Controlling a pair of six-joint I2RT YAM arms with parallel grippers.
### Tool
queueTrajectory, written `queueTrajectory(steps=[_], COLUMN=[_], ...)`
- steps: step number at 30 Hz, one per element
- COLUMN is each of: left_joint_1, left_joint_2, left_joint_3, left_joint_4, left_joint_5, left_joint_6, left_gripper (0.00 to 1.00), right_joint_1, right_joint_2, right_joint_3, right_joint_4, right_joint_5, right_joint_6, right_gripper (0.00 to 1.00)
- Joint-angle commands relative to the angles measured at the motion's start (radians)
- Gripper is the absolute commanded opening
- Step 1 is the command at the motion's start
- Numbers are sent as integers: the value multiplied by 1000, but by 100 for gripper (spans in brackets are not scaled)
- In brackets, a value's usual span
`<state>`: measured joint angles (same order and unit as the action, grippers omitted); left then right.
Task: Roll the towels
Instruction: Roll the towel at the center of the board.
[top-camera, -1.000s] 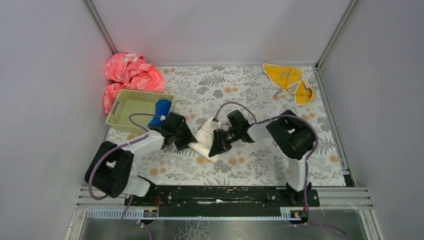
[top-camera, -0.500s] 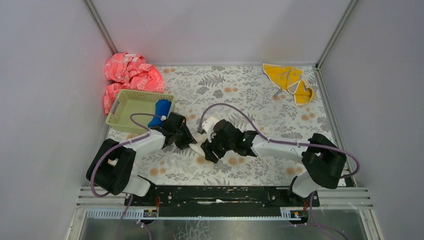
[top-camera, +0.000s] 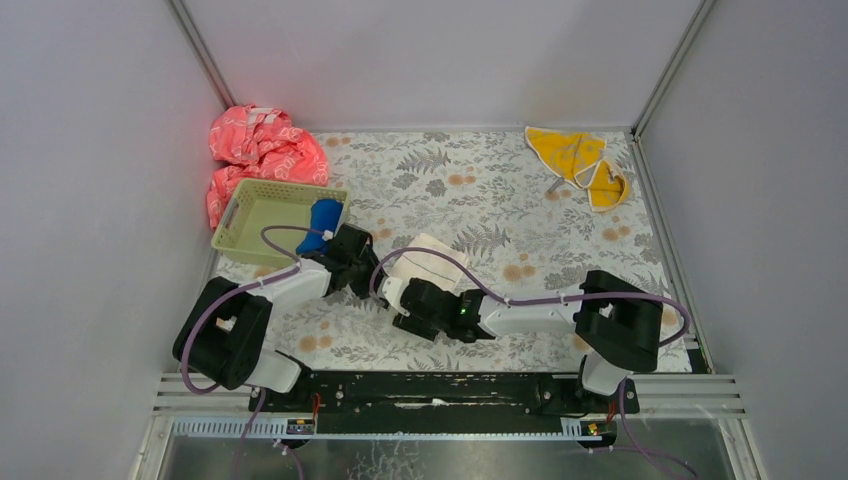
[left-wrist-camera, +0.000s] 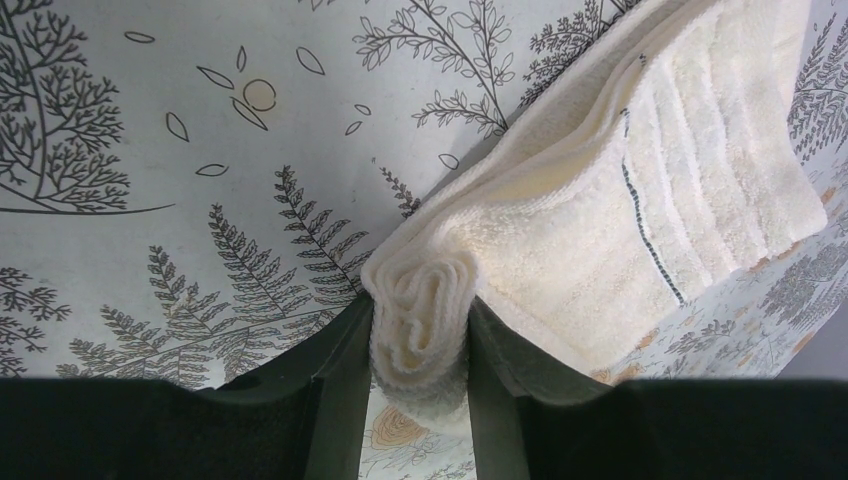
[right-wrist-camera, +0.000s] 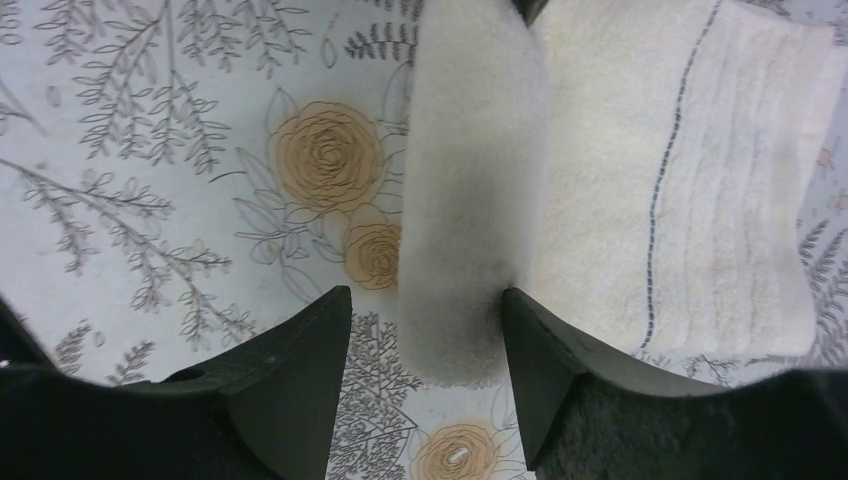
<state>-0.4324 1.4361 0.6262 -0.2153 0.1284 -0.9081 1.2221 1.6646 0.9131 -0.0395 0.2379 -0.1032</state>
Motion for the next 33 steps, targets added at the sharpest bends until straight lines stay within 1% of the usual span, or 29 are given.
queueTrajectory(steps=[1, 4, 8, 10, 12, 13, 14, 15, 17, 21, 24, 27, 29, 31, 33], left_joint_1=[-6, -6, -7, -6, -6, -6, -6, -6, -6, -6, -6, -6, -6, -6, -6], left_joint_2=[16, 19, 13, 8, -4, -13, -25, -41, -88, -176, -230, -270, -276, -266, -254], left_joint_3=[1, 6, 17, 28, 39, 44, 47, 49, 49, 37, 29, 19, 14, 9, 3], left_joint_4=[-22, -25, -38, -47, -61, -69, -75, -81, -97, -130, -161, -176, -175, -164, -146], left_joint_5=[-40, -40, -50, -60, -69, -78, -83, -90, -112, -144, -161, -158, -137, -115, -94], left_joint_6=[28, 31, 40, 46, 51, 52, 52, 50, 43, 30, 22, 14, 9, 4, -1], left_gripper=[35, 36, 36, 37, 38, 39, 40, 42, 46, 60, 71, 77, 78, 78, 77], right_joint_1=[2, 2, -1, -5, -11, -20, -32, -52, -103, -227, -293, -357, -396, -432, -465], right_joint_2=[25, 66, 146, 175, 177, 167, 150, 131, 94, 87, 125, 167, 193, 232, 265], right_joint_3=[3, 11, 37, 52, 56, 53, 49, 45, 32, 39, 55, 37, 4, -13, -30], right_joint_4=[39, 33, -8, -43, -63, -65, -64, -58, -32, 9, 35, 133, 248, 340, 403], right_joint_5=[127, 104, 75, 55, 10, -36, -97, -174, -340, -672, -856, -1024, -1109, -1188, -1217], right_joint_6=[-45, -50, -53, -43, -22, -7, 10, 32, 83, 188, 250, 361, 496, 588, 653], right_gripper=[64, 63, 58, 52, 43, 40, 33, 28, 20, 11, 9, 8, 8, 8, 8])
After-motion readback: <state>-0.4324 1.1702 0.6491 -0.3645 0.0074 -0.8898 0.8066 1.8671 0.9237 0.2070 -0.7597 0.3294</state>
